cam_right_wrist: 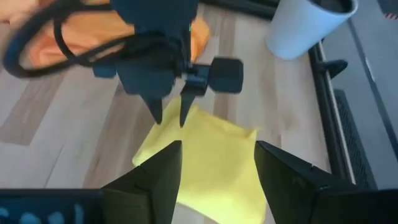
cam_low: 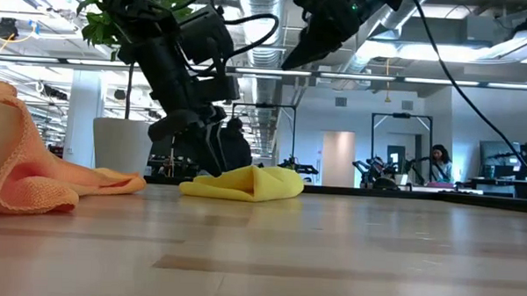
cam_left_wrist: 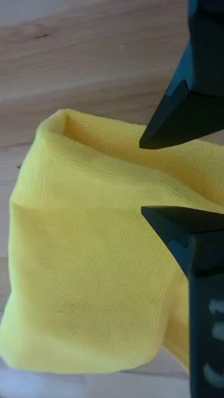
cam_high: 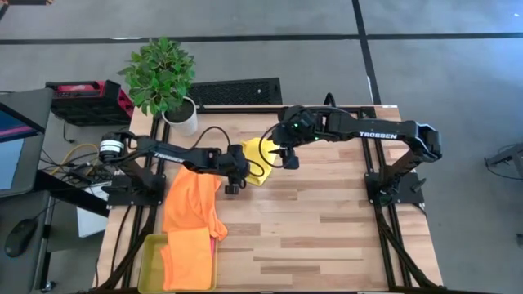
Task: Fold microfiber towels
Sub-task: Put the folded yellow microfiber towel into the yellow bin
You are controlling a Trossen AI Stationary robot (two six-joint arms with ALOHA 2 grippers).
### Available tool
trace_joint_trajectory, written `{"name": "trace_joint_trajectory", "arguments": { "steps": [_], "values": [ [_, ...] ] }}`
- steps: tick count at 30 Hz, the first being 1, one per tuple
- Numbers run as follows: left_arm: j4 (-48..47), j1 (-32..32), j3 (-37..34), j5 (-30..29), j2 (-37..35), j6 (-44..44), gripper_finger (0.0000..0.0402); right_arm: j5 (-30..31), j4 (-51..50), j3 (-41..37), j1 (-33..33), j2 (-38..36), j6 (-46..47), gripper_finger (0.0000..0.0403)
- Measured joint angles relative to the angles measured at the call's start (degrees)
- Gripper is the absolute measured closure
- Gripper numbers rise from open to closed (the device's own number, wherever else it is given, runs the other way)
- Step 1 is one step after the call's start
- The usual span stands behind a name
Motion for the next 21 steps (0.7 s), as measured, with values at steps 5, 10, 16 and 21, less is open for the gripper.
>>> {"name": "trace_joint_trajectory", "arguments": {
  "steps": [5,10,16,21],
  "values": [
    [1.50,0.73,-0.16,4.80,1.38,0.22,0.0249,0.00,0.31,0.04,0.07,-0.01,0.02,0.0178],
    [1.52,0.69,0.71,4.00,6.09,0.32,0.0249,-0.01,0.34,0.05,0.07,-0.14,1.27,0.0178],
    [0.90,-1.02,1.57,2.92,7.15,2.13,0.0249,0.00,-0.34,0.07,0.07,-0.10,1.53,0.0178],
    [-1.46,-2.35,1.63,-2.69,7.21,3.49,0.0268,0.04,-0.52,0.07,0.04,-0.08,1.53,0.0178]
  ]
}}
